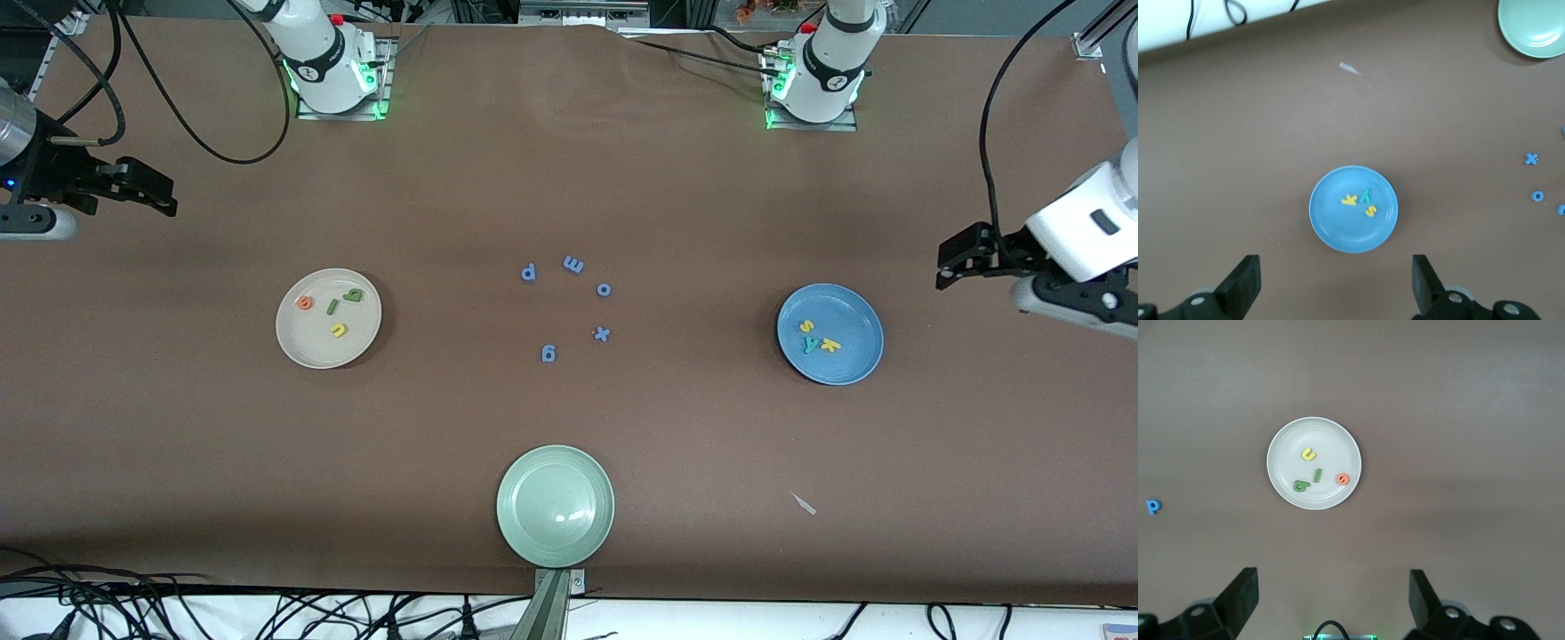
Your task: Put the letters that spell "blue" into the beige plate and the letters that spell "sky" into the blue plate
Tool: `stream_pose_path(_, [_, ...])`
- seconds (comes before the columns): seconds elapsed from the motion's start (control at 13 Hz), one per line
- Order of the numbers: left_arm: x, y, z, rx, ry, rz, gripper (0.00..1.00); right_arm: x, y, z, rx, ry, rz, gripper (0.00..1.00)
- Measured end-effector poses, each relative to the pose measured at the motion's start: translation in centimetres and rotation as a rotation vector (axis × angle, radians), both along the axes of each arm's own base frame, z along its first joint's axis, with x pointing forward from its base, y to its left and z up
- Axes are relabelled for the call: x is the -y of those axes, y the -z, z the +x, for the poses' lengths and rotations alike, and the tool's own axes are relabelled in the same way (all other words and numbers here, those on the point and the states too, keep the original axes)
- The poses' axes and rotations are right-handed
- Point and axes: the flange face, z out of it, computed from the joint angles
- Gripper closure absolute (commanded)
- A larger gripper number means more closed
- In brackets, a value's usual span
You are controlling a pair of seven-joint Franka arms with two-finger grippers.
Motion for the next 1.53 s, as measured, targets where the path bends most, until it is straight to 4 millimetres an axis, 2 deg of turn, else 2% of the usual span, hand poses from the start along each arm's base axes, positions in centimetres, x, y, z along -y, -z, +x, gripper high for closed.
stream_pose_path(0.15, [0.0, 0.6, -1.7, 0.011, -0.035, 0.027, 0.0, 0.0, 0.3, 0.1, -0.005, 0.003, -0.001, 0.0])
stream_pose_path(0.38, [-0.4, 1.7, -5.2, 0.028, -0.056, 0.056, 0.0, 0.2, 0.6, 0.3, -0.011, 0.008, -0.001, 0.0])
stream_pose_path(0.54, [-0.8, 1.6, -6.3, 0.033, -0.065, 0.055, 0.0, 0.6, 0.8, 0.4, -0.013, 0.014, -0.002, 0.0])
stream_pose_path(1.23, [-0.8, 1.9, -6.4, 0.024, -0.076, 0.028, 0.0, 0.6, 1.0, 0.6, -0.015, 0.015, -0.002, 0.0])
stream_pose_path(1.53, [-1.1, 2.0, -6.5, 0.014, -0.092, 0.004, 0.0, 0.3, 0.3, 0.7, 0.0, 0.008, 0.0, 0.0])
